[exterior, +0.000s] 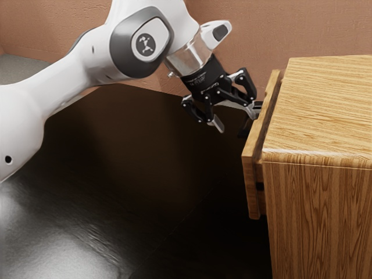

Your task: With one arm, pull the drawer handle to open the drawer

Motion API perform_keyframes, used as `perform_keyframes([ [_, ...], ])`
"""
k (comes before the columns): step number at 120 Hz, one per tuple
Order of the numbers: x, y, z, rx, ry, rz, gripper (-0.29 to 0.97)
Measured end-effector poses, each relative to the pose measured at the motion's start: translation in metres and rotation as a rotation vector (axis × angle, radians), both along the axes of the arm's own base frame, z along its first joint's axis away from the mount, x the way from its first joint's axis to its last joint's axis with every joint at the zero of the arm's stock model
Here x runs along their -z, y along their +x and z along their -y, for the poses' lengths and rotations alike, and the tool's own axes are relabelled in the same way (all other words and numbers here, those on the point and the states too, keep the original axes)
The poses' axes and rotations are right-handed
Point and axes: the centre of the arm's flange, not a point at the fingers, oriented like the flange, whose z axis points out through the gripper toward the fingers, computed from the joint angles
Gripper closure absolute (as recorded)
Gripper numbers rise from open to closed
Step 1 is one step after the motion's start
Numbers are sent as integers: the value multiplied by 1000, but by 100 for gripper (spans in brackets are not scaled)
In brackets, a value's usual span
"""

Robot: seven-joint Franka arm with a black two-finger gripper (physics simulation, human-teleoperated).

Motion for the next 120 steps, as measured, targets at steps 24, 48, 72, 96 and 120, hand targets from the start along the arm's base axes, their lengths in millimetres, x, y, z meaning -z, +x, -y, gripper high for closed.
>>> perform_keyframes([
  [24,2,1,-20,9,18,5,22],
  [48,-6,-3,-44,15,35,14,22],
  [72,-1,-12,-63,34,42,-9,21],
  [96,-4,-20,-79,53,55,-14,21],
  [120,-6,-26,-101,59,67,-18,21],
])
